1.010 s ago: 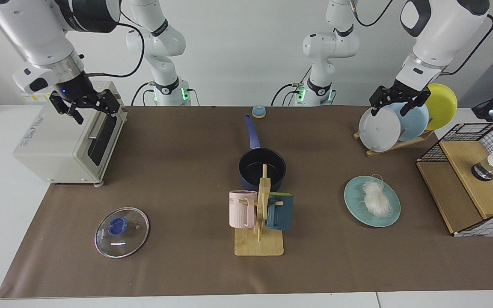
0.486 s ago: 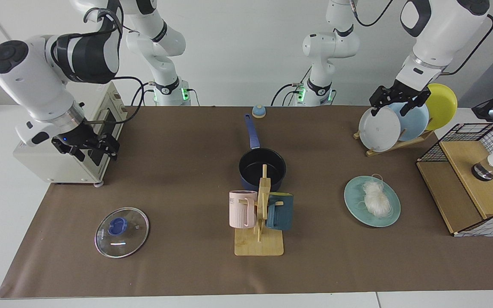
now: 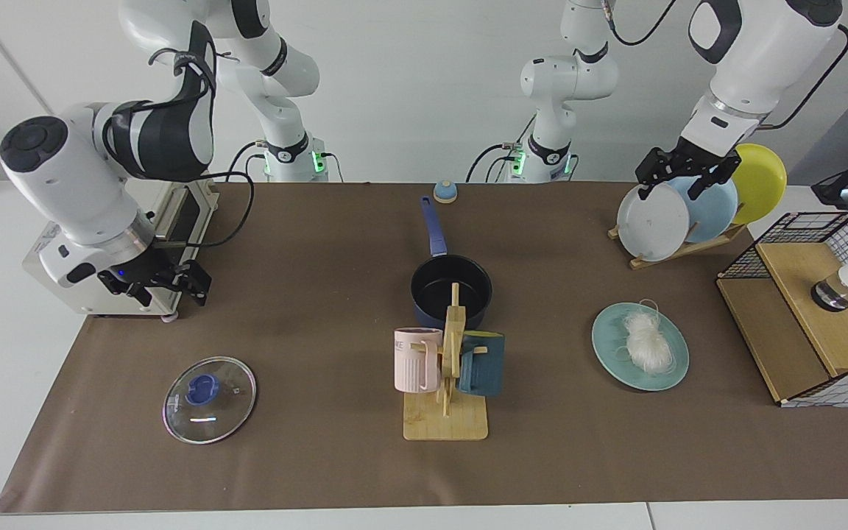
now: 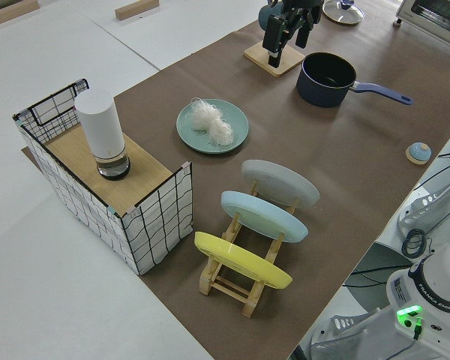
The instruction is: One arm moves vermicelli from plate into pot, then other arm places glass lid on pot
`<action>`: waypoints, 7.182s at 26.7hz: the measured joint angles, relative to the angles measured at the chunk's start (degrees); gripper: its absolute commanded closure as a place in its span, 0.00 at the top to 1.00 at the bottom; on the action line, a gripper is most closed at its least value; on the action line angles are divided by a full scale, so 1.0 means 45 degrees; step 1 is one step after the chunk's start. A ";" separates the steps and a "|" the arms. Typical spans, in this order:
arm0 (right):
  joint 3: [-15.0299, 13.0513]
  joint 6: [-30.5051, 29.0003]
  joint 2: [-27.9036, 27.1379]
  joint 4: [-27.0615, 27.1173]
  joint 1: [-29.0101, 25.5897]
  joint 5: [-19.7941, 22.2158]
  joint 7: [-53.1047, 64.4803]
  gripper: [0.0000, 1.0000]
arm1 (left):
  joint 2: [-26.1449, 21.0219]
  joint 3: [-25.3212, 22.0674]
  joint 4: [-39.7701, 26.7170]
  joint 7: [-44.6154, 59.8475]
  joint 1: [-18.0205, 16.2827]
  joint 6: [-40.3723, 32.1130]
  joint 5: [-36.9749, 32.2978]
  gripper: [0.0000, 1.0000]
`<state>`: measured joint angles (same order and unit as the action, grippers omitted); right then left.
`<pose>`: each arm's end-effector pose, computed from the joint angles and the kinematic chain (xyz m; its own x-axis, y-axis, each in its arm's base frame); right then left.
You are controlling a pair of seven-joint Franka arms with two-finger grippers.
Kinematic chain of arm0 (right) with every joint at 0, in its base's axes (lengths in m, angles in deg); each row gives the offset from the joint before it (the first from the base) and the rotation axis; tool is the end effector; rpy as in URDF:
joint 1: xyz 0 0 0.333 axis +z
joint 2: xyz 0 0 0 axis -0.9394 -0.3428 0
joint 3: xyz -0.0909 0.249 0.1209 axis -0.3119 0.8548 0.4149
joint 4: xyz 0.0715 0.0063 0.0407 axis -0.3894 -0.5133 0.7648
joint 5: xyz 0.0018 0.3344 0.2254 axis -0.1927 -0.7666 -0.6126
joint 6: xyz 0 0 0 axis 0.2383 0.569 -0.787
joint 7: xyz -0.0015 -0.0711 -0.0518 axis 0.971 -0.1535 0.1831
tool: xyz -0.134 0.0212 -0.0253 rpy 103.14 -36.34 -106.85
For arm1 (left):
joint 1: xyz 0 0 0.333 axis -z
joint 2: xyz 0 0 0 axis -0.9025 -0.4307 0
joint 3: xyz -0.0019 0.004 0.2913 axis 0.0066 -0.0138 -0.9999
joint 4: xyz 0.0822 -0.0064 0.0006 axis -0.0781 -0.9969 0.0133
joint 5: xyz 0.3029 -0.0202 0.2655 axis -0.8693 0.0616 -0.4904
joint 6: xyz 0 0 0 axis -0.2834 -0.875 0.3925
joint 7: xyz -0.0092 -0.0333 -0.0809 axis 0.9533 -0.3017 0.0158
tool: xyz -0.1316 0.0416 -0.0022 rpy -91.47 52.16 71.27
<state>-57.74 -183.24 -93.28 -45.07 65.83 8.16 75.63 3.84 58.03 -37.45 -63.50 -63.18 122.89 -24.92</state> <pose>0.6950 -0.0535 0.3920 0.9984 -0.0547 -0.0173 -0.0550 -0.9984 -0.0159 0.5403 0.0046 0.5450 0.9988 -0.0326 -0.0366 -0.0318 -0.9993 0.0213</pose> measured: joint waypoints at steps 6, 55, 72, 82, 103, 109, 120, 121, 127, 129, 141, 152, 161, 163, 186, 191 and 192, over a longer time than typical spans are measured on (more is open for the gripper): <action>0.0001 -0.0806 -0.0777 0.0135 0.0056 0.0182 -0.0024 1.00 | 0.0000 0.0032 0.0000 0.0000 0.0000 0.0038 0.0000 1.00; 0.0023 -0.4969 -0.2956 0.0060 0.0288 0.0803 0.0245 1.00 | -0.7225 0.0046 -0.0285 0.0838 -0.0185 0.9459 -0.0672 0.40; 0.0020 -0.5685 -0.2967 -0.0521 0.0376 0.1093 0.0995 1.00 | -0.7156 0.0301 0.0646 0.1080 -0.0181 0.8761 -0.0716 0.00; 0.0020 -0.5663 -0.2963 -0.0528 0.0243 0.0780 0.0995 0.99 | -0.5054 0.1425 0.1494 0.2603 -0.0180 0.5175 -0.0080 0.00; 0.0056 -0.4754 -0.2695 -0.0528 -0.0049 0.0293 0.1486 0.19 | -0.2741 0.7102 -0.0361 0.7968 -0.0021 0.4863 0.0971 0.00; 0.0077 -0.4747 -0.2647 -0.0557 -0.0002 0.0307 0.1552 0.08 | -0.3474 0.7219 -0.0958 0.7967 -0.0022 0.6554 0.1093 0.00; 0.0146 -0.4347 -0.1960 -0.0513 0.0299 0.0314 0.1626 0.06 | -0.5550 0.7274 -0.1098 0.7960 0.0017 0.8143 0.0560 0.00; 0.0145 -0.4182 -0.1846 -0.0513 0.0310 0.0314 0.1626 0.06 | -0.5639 0.7284 -0.1119 0.7960 0.0028 0.8175 0.0538 0.00; 0.0145 -0.3002 -0.1080 -0.0511 0.0317 0.0314 0.1628 0.06 | -0.5842 0.7308 -0.1653 0.7962 0.0202 0.9198 0.0504 0.00; 0.0147 -0.2585 -0.0810 -0.0517 0.0320 0.0314 0.1632 0.06 | -0.5876 0.7308 -0.1820 0.7962 0.0245 0.9441 0.0502 0.00; 0.0205 -0.1409 0.1745 -0.2786 0.0505 0.0264 0.1641 0.06 | -0.6085 0.7286 -0.2123 0.7963 0.0271 0.9684 0.0490 1.00; 0.0414 -0.3504 0.4516 -0.7431 0.0903 -0.0865 0.1452 0.06 | -0.5851 0.7149 -0.1453 0.8176 0.0215 0.8681 0.0408 1.00; 0.0491 -0.4530 0.5889 -0.9647 0.2814 -0.0926 -0.1572 0.06 | -0.4520 0.6017 0.1019 0.8112 0.0028 0.4455 -0.0457 1.00; 0.0500 -0.4549 0.6017 -0.9747 0.3344 -0.0924 -0.2537 0.06 | -0.4253 0.5811 0.1243 0.7957 -0.0126 0.3968 -0.0570 1.00; 0.0539 -0.3191 0.3525 -0.5581 0.8134 0.0270 -1.2396 0.02 | -0.1084 0.2064 0.1331 0.1463 -0.1383 0.0150 -0.0401 1.00; 0.0515 -0.2461 0.2272 -0.3838 0.8319 0.0294 -1.2899 0.02 | -0.0789 0.1837 0.0812 0.1158 -0.1382 0.0181 0.0275 1.00; 0.0510 -0.2299 0.2020 -0.3439 0.8345 0.0296 -1.2984 0.02 | -0.0754 0.1831 0.0755 0.1143 -0.1382 0.0193 0.0321 1.00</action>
<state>-55.45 -193.59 -84.19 -60.55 103.38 9.49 17.20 0.44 66.27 -34.05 -58.36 -69.39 123.75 -23.48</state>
